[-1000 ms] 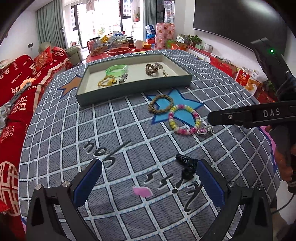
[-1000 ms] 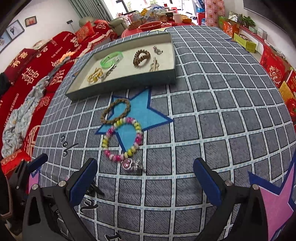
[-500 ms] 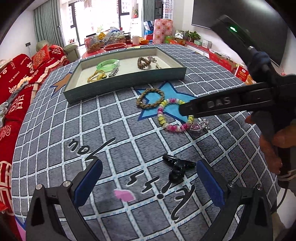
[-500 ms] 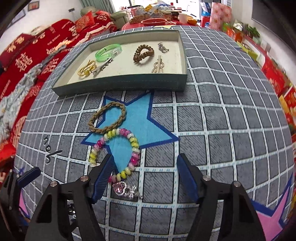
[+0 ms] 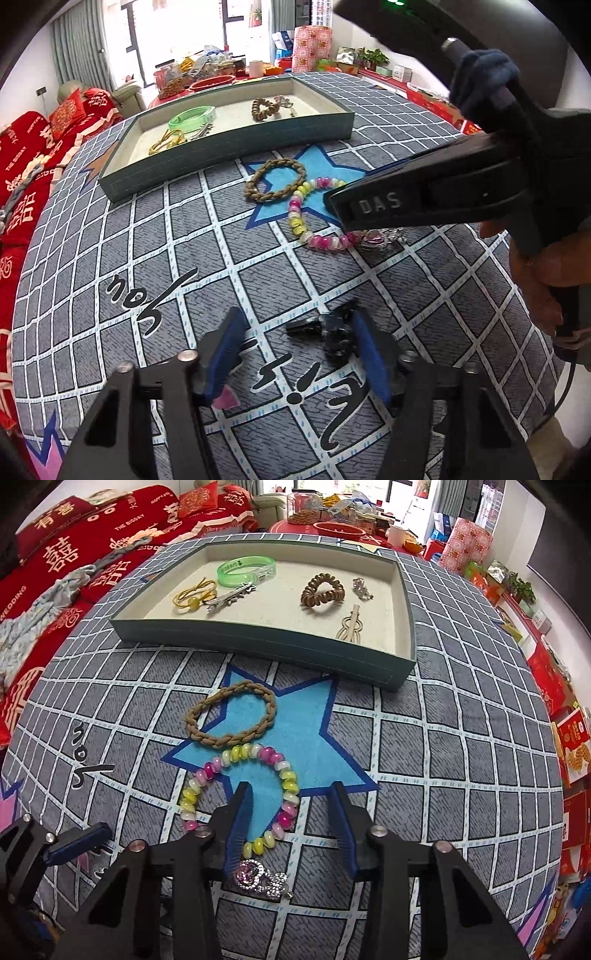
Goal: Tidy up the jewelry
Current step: 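Grasp the black claw clip with the left tool while the right tool grasps the beaded bracelet, then lower the claw clip and beaded bracelet into the tray and open both tools, then move both tools back to the braided bracelet and pink heart charm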
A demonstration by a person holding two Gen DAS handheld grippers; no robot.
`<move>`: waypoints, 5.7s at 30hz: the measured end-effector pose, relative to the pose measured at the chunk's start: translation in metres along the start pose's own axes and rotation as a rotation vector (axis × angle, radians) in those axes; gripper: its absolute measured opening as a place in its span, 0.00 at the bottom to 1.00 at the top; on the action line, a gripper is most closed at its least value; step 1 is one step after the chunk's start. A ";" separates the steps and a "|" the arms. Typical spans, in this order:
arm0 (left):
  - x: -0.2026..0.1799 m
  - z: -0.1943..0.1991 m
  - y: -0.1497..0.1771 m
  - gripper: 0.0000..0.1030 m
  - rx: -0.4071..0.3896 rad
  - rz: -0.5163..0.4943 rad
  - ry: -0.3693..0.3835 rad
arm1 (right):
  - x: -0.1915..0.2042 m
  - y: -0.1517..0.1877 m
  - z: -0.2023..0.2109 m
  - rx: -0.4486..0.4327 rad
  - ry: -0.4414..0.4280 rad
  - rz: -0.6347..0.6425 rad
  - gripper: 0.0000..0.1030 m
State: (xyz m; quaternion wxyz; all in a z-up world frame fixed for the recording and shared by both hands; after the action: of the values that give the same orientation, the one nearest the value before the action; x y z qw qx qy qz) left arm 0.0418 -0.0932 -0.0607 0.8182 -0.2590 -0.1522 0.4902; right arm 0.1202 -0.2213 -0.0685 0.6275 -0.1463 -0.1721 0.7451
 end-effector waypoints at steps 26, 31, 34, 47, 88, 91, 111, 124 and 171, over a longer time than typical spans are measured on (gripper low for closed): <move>0.047 0.027 -0.021 0.48 -0.073 0.100 -0.057 | -0.035 0.002 0.052 -0.142 -0.072 -0.150 0.09; 0.056 0.028 -0.028 0.48 -0.081 0.114 -0.077 | -0.036 0.002 0.058 -0.159 -0.085 -0.154 0.09; 0.061 0.029 -0.031 0.48 -0.085 0.121 -0.082 | -0.037 -0.001 0.061 -0.167 -0.088 -0.156 0.09; 0.082 0.022 -0.051 0.48 -0.091 0.156 -0.097 | -0.047 -0.017 0.064 -0.182 -0.104 -0.184 0.09; 0.159 -0.075 -0.182 0.48 -0.108 0.274 -0.216 | -0.089 -0.151 -0.023 -0.177 -0.121 -0.347 0.09; 0.159 -0.086 -0.185 0.48 -0.095 0.257 -0.236 | -0.090 -0.155 -0.034 -0.166 -0.124 -0.353 0.09; 0.154 -0.107 -0.176 0.62 -0.036 0.208 -0.296 | -0.091 -0.145 -0.063 -0.084 -0.110 -0.364 0.11; 0.150 -0.098 -0.179 0.62 -0.057 0.209 -0.309 | -0.094 -0.143 -0.051 -0.112 -0.156 -0.382 0.48; 0.128 -0.024 -0.124 1.00 -0.104 0.178 -0.236 | -0.075 -0.112 0.030 -0.217 -0.277 -0.390 1.00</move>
State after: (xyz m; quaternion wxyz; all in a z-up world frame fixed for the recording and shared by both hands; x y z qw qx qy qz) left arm 0.2045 -0.0346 -0.0098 0.7333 -0.2543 -0.2489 0.5794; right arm 0.2191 -0.2800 0.0077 0.7104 -0.0734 -0.3604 0.6000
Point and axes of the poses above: each gripper's, at about its wrist camera, not at the fingertips, and z roughly against the way its jaws point, x to its left, y to its underside, the point moved 1 cm from there along -z, roughly the way its jaws point, and after that the axes turned 1 degree about -x, right-handed, at the moved point
